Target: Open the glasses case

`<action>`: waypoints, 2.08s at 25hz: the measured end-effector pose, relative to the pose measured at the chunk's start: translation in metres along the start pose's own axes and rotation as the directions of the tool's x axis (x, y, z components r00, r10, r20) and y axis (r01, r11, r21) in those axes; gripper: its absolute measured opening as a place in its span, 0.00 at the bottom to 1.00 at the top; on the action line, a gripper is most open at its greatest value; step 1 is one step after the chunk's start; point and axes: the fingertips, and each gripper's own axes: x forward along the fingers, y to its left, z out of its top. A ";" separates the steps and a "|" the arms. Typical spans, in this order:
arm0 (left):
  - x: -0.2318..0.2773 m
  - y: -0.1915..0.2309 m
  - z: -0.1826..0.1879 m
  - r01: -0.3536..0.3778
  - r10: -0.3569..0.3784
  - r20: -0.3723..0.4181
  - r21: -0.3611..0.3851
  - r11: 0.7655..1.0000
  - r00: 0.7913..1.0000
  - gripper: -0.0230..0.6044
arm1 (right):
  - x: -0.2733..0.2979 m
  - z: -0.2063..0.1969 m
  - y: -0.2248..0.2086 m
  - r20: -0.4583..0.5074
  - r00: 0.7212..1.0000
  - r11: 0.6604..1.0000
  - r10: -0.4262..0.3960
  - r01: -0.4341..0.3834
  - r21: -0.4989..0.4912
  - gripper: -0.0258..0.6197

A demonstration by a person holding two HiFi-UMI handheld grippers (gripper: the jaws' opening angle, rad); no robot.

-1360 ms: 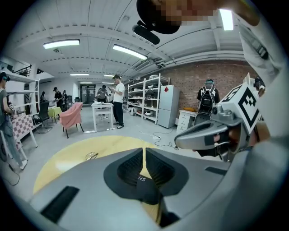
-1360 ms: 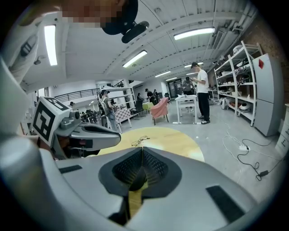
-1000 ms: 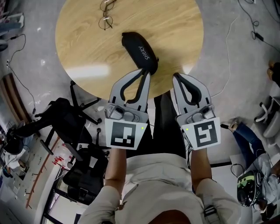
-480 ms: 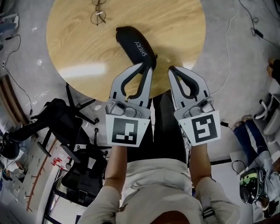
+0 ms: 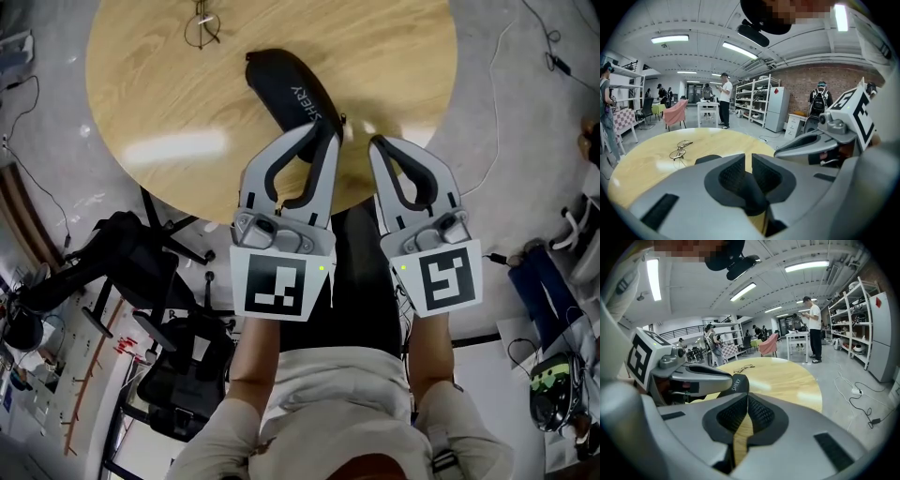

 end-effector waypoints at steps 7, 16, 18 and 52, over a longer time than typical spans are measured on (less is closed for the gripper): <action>0.009 -0.004 0.005 0.062 -0.062 0.020 0.002 0.998 0.998 0.24 | 0.006 0.005 -0.005 0.004 1.000 1.000 -0.025 0.025 0.000 0.07; -0.004 -0.003 -0.020 0.067 -0.068 0.010 0.026 0.997 0.998 0.27 | 0.005 -0.005 0.015 -0.002 1.000 1.000 -0.029 0.029 -0.009 0.07; -0.006 -0.001 -0.022 0.063 -0.063 0.008 0.023 0.998 0.998 0.27 | 0.006 -0.006 0.013 -0.005 0.999 0.999 -0.032 0.032 -0.007 0.07; -0.068 0.032 -0.060 -0.051 0.051 -0.013 0.013 0.999 0.999 0.52 | 0.057 -0.032 0.079 -0.137 0.968 0.974 0.212 -0.222 -0.055 0.07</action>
